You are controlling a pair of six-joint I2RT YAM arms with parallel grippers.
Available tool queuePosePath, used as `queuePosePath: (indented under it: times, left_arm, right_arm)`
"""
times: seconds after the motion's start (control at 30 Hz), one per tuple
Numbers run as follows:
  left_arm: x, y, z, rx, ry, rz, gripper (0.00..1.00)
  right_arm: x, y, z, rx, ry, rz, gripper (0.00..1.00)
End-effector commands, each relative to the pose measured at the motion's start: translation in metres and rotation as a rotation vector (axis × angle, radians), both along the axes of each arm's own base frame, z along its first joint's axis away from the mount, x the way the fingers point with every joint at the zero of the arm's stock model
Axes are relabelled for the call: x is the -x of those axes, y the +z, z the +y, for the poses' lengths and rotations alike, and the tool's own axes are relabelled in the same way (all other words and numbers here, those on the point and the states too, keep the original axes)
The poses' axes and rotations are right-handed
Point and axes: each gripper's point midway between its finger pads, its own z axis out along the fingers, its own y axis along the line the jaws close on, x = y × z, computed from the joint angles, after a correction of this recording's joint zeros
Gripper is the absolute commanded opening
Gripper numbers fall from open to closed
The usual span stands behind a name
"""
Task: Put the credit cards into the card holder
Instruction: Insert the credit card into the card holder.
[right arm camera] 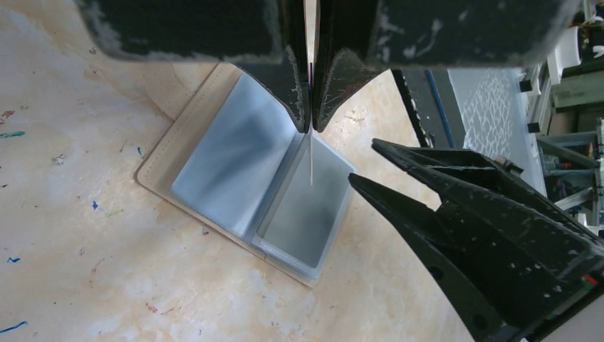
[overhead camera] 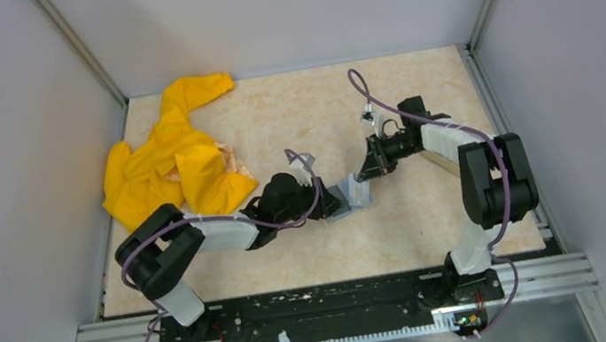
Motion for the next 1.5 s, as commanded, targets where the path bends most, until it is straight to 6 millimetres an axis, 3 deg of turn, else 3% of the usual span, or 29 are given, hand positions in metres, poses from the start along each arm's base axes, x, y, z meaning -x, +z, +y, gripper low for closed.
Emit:
queuePosePath:
  times: [0.0, 0.47, 0.83, 1.47]
  left_arm:
    - [-0.007, -0.008, -0.008, -0.061, 0.0, -0.006, 0.39]
    - [-0.007, -0.049, 0.026, -0.247, 0.116, 0.067, 0.32]
    - [-0.003, -0.06, 0.054, -0.321, 0.184, 0.073, 0.25]
    - [-0.002, -0.061, 0.05, -0.324, 0.159, 0.079, 0.25]
  right_arm:
    - [-0.014, 0.012, 0.002, -0.027, 0.003, -0.041, 0.0]
    - [-0.011, 0.01, 0.011, -0.111, 0.017, 0.022, 0.0]
    - [-0.018, 0.004, 0.008, -0.1, -0.007, 0.027, 0.0]
    - [-0.016, -0.017, 0.004, -0.11, -0.029, 0.113, 0.0]
